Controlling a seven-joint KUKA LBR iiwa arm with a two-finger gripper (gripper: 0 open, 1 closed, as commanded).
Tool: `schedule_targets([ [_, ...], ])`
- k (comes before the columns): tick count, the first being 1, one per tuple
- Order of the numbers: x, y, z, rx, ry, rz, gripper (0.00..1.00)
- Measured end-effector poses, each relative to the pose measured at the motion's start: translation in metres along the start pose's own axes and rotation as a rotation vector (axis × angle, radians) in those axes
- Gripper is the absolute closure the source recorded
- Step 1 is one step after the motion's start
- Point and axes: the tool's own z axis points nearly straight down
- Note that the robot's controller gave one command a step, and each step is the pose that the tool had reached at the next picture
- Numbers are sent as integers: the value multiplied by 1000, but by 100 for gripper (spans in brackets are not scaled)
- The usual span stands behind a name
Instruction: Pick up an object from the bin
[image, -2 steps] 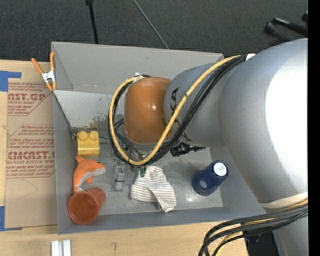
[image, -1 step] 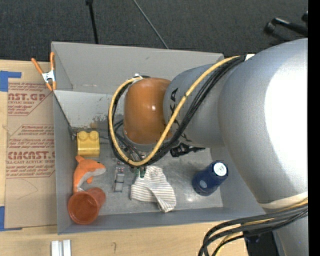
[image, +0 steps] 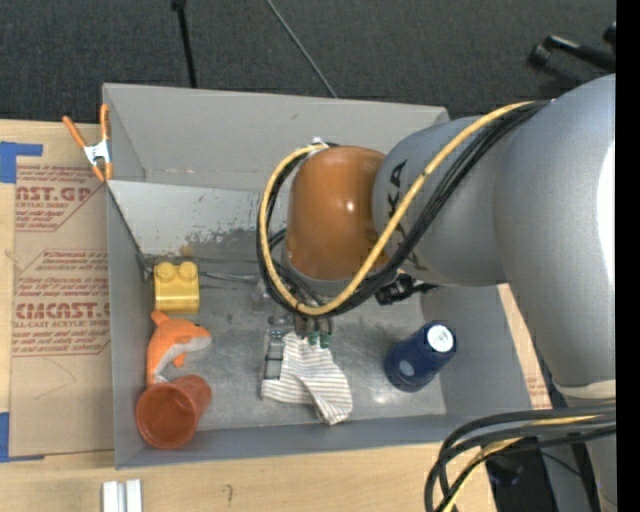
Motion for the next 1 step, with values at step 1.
schedule_targets([
  [1, -12, -39, -9, 3, -6, -5, 0],
])
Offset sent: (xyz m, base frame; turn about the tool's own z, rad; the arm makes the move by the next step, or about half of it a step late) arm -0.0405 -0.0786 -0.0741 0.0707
